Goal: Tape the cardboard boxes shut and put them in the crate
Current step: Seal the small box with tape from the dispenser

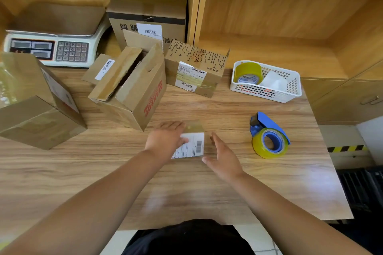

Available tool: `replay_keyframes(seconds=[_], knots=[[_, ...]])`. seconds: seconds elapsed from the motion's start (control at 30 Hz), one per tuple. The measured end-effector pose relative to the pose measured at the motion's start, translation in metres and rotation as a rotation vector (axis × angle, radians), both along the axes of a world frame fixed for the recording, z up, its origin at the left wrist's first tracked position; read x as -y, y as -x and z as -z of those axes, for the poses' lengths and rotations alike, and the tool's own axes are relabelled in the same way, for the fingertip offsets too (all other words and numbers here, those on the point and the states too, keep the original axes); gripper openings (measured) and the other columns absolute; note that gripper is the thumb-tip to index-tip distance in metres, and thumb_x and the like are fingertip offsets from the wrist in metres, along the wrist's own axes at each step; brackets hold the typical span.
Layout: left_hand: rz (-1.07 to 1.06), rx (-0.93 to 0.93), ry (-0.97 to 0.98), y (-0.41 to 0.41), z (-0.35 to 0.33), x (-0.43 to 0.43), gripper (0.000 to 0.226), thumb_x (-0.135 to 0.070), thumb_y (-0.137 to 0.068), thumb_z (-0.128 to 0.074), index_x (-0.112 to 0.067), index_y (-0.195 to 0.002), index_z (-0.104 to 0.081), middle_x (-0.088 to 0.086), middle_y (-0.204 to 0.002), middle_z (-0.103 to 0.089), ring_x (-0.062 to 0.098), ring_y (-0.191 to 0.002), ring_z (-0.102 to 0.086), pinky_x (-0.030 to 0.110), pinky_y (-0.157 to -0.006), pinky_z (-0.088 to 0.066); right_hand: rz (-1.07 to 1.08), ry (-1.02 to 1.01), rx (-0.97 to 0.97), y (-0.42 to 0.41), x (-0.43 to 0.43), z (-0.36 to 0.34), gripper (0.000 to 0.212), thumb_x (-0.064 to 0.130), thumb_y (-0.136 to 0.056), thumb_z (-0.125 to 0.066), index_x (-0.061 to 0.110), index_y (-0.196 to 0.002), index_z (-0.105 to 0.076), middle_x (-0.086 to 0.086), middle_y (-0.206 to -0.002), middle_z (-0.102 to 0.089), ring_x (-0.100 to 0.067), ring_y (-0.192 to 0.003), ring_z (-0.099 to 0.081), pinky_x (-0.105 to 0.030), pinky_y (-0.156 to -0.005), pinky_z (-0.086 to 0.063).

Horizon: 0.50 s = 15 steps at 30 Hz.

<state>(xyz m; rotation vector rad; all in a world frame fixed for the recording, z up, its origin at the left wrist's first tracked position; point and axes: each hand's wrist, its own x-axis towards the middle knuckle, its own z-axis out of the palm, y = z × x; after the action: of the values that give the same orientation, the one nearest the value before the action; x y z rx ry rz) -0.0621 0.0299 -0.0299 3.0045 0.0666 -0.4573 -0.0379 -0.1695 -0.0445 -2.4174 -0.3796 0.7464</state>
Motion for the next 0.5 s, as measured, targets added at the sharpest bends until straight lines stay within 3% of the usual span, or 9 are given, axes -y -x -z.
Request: replay_keyframes(seconds=[0.03, 0.07, 0.1, 0.17, 0.27, 0.37, 0.5], knots=[[-0.089, -0.001, 0.040, -0.001, 0.000, -0.003, 0.053, -0.046, -0.100, -0.030, -0.022, -0.147, -0.026, 0.001, -0.137, -0.051, 0.019, -0.121, -0.051, 0.029, -0.089, -0.045, -0.002, 0.006, -0.006, 0.001, 0.000, 0.001, 0.082, 0.032, -0.090, -0.062, 0.023, -0.153, -0.010, 0.005, -0.156, -0.024, -0.010, -0.142, -0.024, -0.023, -0.111, -0.023], [-0.176, -0.010, 0.078, 0.001, 0.000, -0.006, 0.044, -0.043, -0.101, -0.033, -0.023, -0.141, -0.035, 0.000, -0.113, -0.061, 0.019, -0.100, -0.059, 0.028, -0.072, -0.048, -0.003, 0.010, -0.011, 0.001, 0.000, 0.002, 0.079, 0.032, -0.091, -0.060, 0.022, -0.153, -0.011, 0.005, -0.156, -0.024, -0.011, -0.142, -0.023, -0.024, -0.112, -0.023], [-0.234, -0.035, 0.112, 0.005, 0.000, -0.009, 0.036, -0.039, -0.102, -0.034, -0.022, -0.133, -0.042, -0.002, -0.093, -0.060, 0.019, -0.086, -0.060, 0.028, -0.064, -0.047, -0.006, 0.013, -0.016, 0.002, -0.001, 0.003, 0.077, 0.032, -0.092, -0.059, 0.021, -0.153, -0.013, 0.004, -0.156, -0.025, -0.011, -0.142, -0.024, -0.024, -0.112, -0.023], [-0.319, -0.046, 0.192, 0.015, 0.007, -0.012, 0.030, -0.037, -0.102, -0.034, -0.018, -0.119, -0.050, -0.005, -0.078, -0.054, 0.018, -0.076, -0.057, 0.028, -0.060, -0.043, -0.022, 0.023, -0.021, 0.004, -0.003, 0.007, 0.072, 0.032, -0.093, -0.057, 0.020, -0.152, -0.017, 0.002, -0.155, -0.029, -0.012, -0.141, -0.028, -0.025, -0.112, -0.025], [-0.410, 0.017, 0.304, 0.026, 0.014, -0.011, 0.033, -0.040, -0.101, -0.033, -0.017, -0.114, -0.053, 0.002, -0.090, -0.064, 0.025, -0.083, -0.061, 0.029, -0.062, -0.040, -0.041, 0.038, -0.034, 0.008, -0.008, 0.013, 0.068, 0.028, -0.093, -0.058, 0.018, -0.150, -0.024, 0.000, -0.149, -0.039, -0.014, -0.135, -0.038, -0.022, -0.106, -0.029], [-0.433, 0.021, 0.341, 0.030, 0.014, -0.004, 0.043, -0.046, -0.098, -0.039, -0.018, -0.130, -0.043, 0.004, -0.115, -0.061, 0.025, -0.101, -0.059, 0.033, -0.074, -0.045, -0.034, 0.021, -0.042, 0.015, -0.013, 0.018, 0.065, 0.029, -0.090, -0.060, 0.023, -0.148, -0.030, 0.002, -0.137, -0.052, -0.014, -0.120, -0.053, -0.029, -0.101, -0.041], [-0.409, -0.025, 0.258, 0.042, 0.017, 0.009, 0.102, -0.072, -0.070, -0.061, -0.016, -0.144, -0.018, 0.001, -0.135, -0.042, 0.019, -0.125, -0.042, 0.031, -0.100, -0.035, -0.002, -0.011, -0.033, 0.019, -0.017, 0.020, 0.060, 0.031, -0.088, -0.059, 0.024, -0.143, -0.036, 0.006, -0.127, -0.058, -0.013, -0.113, -0.057, -0.033, -0.094, -0.046]])
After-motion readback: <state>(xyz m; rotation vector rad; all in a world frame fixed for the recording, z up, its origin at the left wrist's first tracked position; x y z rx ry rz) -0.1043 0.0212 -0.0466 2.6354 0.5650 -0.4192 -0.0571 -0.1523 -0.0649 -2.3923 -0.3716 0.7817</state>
